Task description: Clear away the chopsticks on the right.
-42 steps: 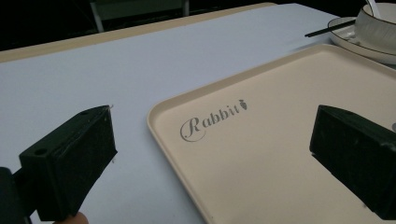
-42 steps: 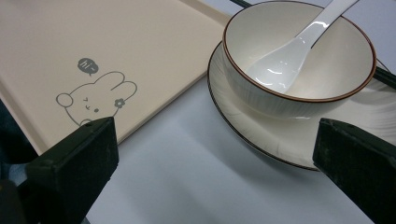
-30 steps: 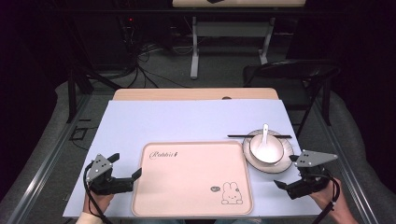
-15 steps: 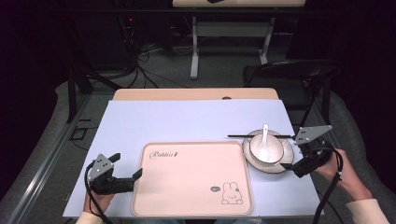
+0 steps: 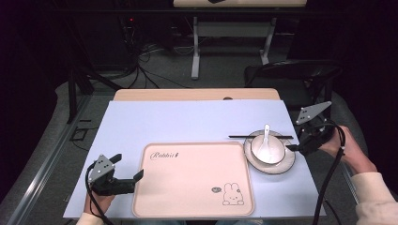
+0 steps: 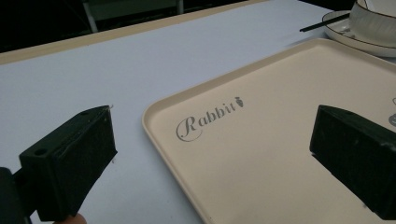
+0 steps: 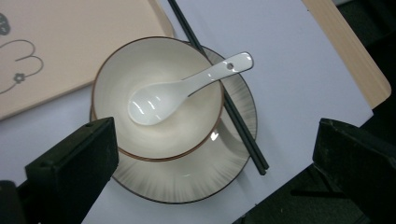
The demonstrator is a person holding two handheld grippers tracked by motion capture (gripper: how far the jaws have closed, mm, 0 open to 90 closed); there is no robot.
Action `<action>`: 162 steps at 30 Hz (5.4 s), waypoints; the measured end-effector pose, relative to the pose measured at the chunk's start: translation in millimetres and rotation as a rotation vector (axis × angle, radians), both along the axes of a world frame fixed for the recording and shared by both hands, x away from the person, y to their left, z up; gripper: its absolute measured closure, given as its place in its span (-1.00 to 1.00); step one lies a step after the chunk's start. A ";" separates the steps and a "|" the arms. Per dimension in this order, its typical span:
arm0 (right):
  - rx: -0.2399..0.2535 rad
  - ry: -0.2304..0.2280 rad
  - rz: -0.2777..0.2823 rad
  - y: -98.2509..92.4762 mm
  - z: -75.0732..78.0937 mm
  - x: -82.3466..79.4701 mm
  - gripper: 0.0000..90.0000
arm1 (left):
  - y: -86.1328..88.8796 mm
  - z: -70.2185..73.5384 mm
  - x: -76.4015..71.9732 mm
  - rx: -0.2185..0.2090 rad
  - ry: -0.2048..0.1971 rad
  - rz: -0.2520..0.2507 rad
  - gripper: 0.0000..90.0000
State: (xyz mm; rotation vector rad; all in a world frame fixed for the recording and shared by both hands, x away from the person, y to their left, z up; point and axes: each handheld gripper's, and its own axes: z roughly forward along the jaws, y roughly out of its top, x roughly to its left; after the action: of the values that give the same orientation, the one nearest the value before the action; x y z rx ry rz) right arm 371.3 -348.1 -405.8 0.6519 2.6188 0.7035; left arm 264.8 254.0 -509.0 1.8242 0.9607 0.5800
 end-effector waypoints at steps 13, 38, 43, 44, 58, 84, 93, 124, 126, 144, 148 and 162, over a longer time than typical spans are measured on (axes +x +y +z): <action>-0.039 0.032 -0.008 -6.1 -3.3 38.4 -1.00 | -0.1 0.2 -1.4 -0.012 -0.023 -0.025 -1.00; -0.190 0.100 0.034 4.8 -42.6 84.2 -0.26 | 0.7 1.3 -3.8 -0.032 -0.051 -0.060 -1.00; -0.212 0.119 0.053 4.0 -54.2 89.9 -0.12 | 1.7 1.0 -3.6 -0.036 -0.051 -0.058 -1.00; -0.233 0.118 0.065 5.5 -58.6 91.4 0.02 | 1.8 0.8 -3.3 -0.037 -0.049 -0.057 -1.00; -0.318 0.159 0.131 17.0 -74.6 101.1 0.48 | 2.1 0.2 -2.8 -0.036 -0.047 -0.058 -1.00; -0.402 0.158 0.182 26.8 -92.2 107.6 0.79 | 3.2 -1.2 -1.5 -0.023 -0.035 -0.048 -1.00; -0.394 0.124 0.199 25.3 -89.6 106.5 0.90 | 3.0 -1.5 -1.1 -0.017 -0.031 -0.048 -1.00; -0.253 0.075 -0.084 34.2 -2.9 67.6 0.90 | 0.5 -0.2 -1.5 -0.019 -0.036 -0.050 -1.00; -0.235 0.093 -0.112 38.0 1.5 62.3 0.90 | 0.7 -0.2 -1.4 -0.019 -0.035 -0.049 -1.00; -0.061 0.234 -0.309 75.3 11.6 18.5 0.90 | 0.3 -0.1 -1.3 -0.020 -0.031 -0.051 -1.00; -0.025 0.276 -0.328 87.0 8.1 9.2 0.90 | 1.1 0.3 -1.6 -0.020 -0.031 -0.052 -1.00; 0.065 0.403 -0.319 125.4 -37.6 -22.2 0.90 | 1.2 -0.2 -1.7 -0.022 -0.030 -0.060 -1.00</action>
State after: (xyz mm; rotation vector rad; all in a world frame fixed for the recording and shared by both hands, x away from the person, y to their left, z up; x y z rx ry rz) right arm 349.1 -222.7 -443.4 1.3161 2.7474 0.6100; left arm 263.1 255.2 -509.2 1.8131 0.8860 0.5566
